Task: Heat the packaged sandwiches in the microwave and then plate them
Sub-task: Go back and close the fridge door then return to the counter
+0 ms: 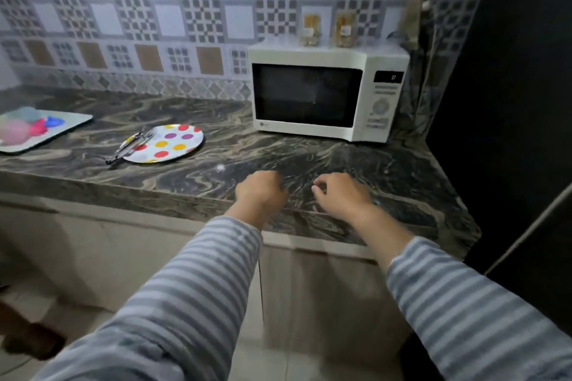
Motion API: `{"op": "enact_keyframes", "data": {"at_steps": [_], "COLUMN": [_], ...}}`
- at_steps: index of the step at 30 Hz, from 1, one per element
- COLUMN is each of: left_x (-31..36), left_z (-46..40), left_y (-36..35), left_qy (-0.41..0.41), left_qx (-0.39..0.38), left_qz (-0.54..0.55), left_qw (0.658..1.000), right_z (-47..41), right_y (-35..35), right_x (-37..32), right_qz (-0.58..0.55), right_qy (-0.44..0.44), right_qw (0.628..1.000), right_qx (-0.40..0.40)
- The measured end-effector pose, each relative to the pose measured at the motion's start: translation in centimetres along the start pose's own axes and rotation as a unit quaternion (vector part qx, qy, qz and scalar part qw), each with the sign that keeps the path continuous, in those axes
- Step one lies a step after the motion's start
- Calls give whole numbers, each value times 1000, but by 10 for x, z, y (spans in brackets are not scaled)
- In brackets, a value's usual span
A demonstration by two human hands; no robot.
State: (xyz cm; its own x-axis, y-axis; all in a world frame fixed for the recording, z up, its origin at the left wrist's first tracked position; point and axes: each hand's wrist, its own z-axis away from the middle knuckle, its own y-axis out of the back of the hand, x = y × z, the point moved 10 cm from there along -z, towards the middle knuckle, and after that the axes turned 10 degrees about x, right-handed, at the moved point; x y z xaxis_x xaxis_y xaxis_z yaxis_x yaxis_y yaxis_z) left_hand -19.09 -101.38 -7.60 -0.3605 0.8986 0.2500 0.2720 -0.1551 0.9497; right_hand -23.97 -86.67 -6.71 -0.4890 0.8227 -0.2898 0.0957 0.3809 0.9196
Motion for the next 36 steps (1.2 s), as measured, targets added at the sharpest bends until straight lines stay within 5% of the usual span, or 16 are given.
{"op": "enact_keyframes", "data": {"at_steps": [11,23,30,36], "left_x": [105,193,212,220], "left_z": [-160,-261,-287,-299], "left_y": [11,-42,-62,-74], "left_qy": [-70,-170,-230,-262], "left_qx": [79,83,145,164], "left_qz": [138,353,409,379], "left_qw": [985,916,871,873], "right_z": [-156,-261,-289,-296], "right_y": [63,74,46,39], "right_x": [82,152,172,178], "right_qz": [45,198,218,220], "right_qy": [-8,12,71,91], "right_qw": [996,967,946,938], "right_qx": [82,161,229,252]}}
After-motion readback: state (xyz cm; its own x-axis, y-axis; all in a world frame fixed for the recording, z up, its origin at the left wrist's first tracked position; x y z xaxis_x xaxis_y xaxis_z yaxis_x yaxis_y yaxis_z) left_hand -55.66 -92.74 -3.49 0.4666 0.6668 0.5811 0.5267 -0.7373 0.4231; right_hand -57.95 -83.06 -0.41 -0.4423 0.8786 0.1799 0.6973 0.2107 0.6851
